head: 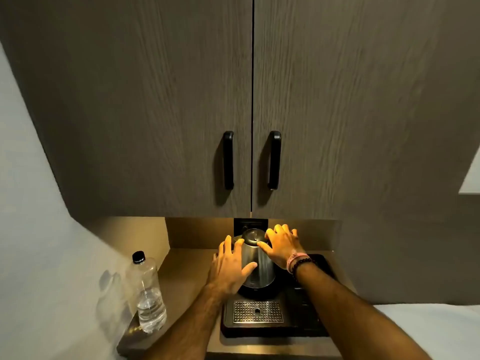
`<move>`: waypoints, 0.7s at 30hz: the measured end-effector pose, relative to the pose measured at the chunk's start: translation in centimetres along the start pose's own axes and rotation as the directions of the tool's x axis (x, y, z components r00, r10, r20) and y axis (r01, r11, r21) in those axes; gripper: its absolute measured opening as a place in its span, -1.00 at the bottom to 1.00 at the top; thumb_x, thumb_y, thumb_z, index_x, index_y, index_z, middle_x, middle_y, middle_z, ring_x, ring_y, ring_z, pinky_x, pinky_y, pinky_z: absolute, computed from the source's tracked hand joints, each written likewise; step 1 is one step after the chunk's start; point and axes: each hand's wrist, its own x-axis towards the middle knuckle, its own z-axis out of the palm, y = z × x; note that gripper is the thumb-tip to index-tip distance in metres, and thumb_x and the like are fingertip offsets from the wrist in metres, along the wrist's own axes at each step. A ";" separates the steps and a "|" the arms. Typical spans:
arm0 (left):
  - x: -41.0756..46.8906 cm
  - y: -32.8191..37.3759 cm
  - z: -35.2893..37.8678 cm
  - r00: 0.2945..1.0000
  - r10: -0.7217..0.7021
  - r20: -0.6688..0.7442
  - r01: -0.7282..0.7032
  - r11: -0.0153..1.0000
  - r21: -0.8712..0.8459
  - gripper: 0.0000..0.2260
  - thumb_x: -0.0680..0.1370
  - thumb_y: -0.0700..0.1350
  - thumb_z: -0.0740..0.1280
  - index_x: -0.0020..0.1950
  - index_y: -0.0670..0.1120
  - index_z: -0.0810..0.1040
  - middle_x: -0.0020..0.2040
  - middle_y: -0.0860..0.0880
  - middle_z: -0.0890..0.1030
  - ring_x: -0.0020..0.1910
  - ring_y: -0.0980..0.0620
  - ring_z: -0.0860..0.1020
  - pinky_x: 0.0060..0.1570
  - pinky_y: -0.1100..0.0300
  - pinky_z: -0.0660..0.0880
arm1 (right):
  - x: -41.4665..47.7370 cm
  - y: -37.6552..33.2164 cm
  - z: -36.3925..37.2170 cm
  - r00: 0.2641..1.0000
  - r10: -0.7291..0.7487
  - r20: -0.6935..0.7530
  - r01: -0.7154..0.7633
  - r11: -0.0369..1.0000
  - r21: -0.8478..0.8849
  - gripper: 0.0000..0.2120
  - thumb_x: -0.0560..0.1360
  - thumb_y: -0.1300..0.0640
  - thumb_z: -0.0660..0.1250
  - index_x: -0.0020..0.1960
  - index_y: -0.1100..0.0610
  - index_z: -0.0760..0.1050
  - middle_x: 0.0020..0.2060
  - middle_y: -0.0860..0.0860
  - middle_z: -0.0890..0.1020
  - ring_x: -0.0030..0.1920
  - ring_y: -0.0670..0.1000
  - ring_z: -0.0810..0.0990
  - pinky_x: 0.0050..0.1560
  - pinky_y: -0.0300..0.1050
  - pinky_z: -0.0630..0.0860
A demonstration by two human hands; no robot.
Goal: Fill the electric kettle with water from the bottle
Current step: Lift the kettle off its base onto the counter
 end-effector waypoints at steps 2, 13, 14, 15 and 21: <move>0.9 -0.6 0.3 0.999 -0.016 0.043 0.017 1.000 -0.006 -0.28 0.53 0.34 0.18 0.58 0.04 0.07 0.63 -0.14 0.01 0.58 -0.18 0.04 0.45 -0.18 0.17 | 1.5 -0.5 0.6 0.993 0.086 0.076 -0.090 0.994 0.064 -0.46 0.52 -0.34 0.08 0.22 0.05 0.47 0.18 0.09 0.53 0.23 0.12 0.45 0.23 0.13 0.38; 3.8 -4.2 1.8 0.994 0.018 0.110 -0.016 1.000 -0.024 -0.27 0.52 0.31 0.25 0.57 0.03 0.08 0.63 -0.16 -0.02 0.59 -0.21 0.00 0.47 -0.25 0.10 | 6.5 -0.7 3.7 0.865 0.346 0.365 -0.434 0.879 0.197 -0.08 0.37 -0.53 0.14 0.45 0.13 0.32 0.40 0.24 0.38 0.41 0.27 0.31 0.37 0.30 0.33; 3.9 -4.4 2.2 0.994 0.020 0.106 -0.017 0.999 -0.030 -0.27 0.52 0.31 0.25 0.57 0.03 0.09 0.63 -0.16 -0.02 0.59 -0.21 0.00 0.47 -0.25 0.10 | 6.8 -0.6 4.1 0.860 0.353 0.370 -0.444 0.874 0.198 -0.07 0.36 -0.53 0.15 0.44 0.15 0.33 0.38 0.25 0.40 0.40 0.28 0.32 0.37 0.29 0.34; 3.9 -4.5 2.4 0.995 0.021 0.097 -0.018 0.999 -0.031 -0.27 0.52 0.31 0.25 0.57 0.03 0.09 0.63 -0.17 -0.01 0.59 -0.21 0.01 0.47 -0.25 0.10 | 7.0 -0.6 4.2 0.856 0.361 0.370 -0.453 0.869 0.200 -0.07 0.35 -0.53 0.16 0.42 0.17 0.35 0.36 0.25 0.43 0.37 0.28 0.35 0.35 0.27 0.36; 3.7 -4.7 3.4 0.996 0.001 0.094 0.004 0.999 -0.052 -0.27 0.51 0.31 0.26 0.56 0.04 0.10 0.62 -0.16 -0.01 0.58 -0.20 0.02 0.46 -0.27 0.10 | 7.4 -0.5 4.5 0.880 0.332 0.339 -0.411 0.891 0.193 -0.24 0.43 -0.45 0.14 0.21 0.21 0.50 0.13 0.21 0.60 0.17 0.24 0.53 0.22 0.22 0.49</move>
